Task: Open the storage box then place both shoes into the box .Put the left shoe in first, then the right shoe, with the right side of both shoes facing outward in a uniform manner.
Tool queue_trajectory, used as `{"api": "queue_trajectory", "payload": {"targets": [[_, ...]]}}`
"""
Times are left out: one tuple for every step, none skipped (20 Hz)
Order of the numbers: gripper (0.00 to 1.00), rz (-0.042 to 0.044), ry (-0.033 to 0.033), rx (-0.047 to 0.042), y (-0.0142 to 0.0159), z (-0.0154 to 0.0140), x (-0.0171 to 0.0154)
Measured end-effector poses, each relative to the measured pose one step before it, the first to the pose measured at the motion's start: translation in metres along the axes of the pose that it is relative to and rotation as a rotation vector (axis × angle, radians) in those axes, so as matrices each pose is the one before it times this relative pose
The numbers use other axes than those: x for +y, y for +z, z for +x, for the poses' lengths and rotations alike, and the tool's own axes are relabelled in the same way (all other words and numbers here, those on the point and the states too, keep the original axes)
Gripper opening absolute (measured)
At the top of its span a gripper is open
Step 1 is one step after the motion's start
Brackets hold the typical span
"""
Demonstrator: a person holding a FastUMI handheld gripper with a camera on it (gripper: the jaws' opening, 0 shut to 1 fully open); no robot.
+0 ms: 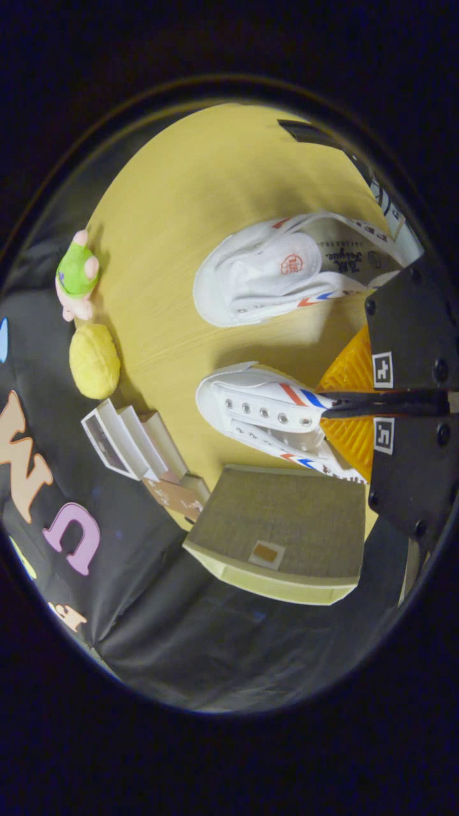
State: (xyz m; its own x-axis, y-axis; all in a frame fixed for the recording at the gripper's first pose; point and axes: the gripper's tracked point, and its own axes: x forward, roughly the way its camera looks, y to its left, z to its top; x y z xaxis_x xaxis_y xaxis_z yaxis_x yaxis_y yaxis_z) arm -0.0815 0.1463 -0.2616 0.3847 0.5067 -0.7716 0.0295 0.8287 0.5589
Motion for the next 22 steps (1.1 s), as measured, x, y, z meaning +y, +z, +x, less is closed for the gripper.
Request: {"api": "queue_trajectory", "payload": {"targets": [[0.03, -0.00240, 0.01216, -0.01438, 0.00820, -0.00535, 0.00862], [0.03, -0.01120, 0.01384, -0.00581, 0.00849, -0.00552, 0.00971], [0.03, -0.00975, 0.01587, -0.01505, 0.00814, -0.00627, 0.01125], [0.03, -0.00598, 0.01964, -0.01670, 0.00781, -0.00341, 0.01289], [0.03, -0.00971, 0.01917, -0.00864, 0.00742, -0.00598, 0.01359], [0.03, -0.01276, 0.01735, -0.00412, 0.00704, -0.00293, 0.01251], [0.03, -0.00576, 0.01491, -0.01125, 0.00611, -0.00327, 0.01322], [0.03, -0.00727, 0.01394, -0.00720, 0.00476, -0.00173, 0.01300], [0.03, -0.00863, 0.01967, 0.00301, 0.00284, -0.00014, 0.01392], [0.03, -0.00585, 0.01790, -0.00884, 0.00434, -0.00028, 0.01285], [0.03, -0.00963, 0.01670, -0.00189, 0.00105, 0.00181, 0.01400], [0.03, -0.00554, 0.01973, 0.01142, 0.00107, 0.00434, 0.01284], [0.03, 0.00335, 0.01748, -0.00841, 0.00001, 0.00441, 0.01330], [0.03, -0.00093, 0.02052, 0.01403, -0.00293, 0.00740, 0.01407], [0.03, 0.00018, 0.02194, 0.00573, -0.00804, 0.00691, 0.01331], [0.03, -0.00109, 0.01280, 0.00853, -0.00355, 0.00925, 0.01219], [0.03, -0.00693, 0.00911, 0.01610, -0.00559, 0.00865, 0.00840], [0.03, -0.00942, -0.00071, 0.01058, -0.00439, 0.00976, 0.00643], [0.03, -0.00766, -0.00320, 0.01462, -0.00702, 0.01185, 0.00661], [0.03, -0.00306, -0.00597, 0.01692, -0.00712, 0.01031, 0.00406], [0.03, 0.00205, -0.00938, 0.00880, -0.00509, 0.01075, 0.00175], [0.03, 0.00246, -0.01336, 0.01684, -0.00720, 0.00989, 0.00110]]}}
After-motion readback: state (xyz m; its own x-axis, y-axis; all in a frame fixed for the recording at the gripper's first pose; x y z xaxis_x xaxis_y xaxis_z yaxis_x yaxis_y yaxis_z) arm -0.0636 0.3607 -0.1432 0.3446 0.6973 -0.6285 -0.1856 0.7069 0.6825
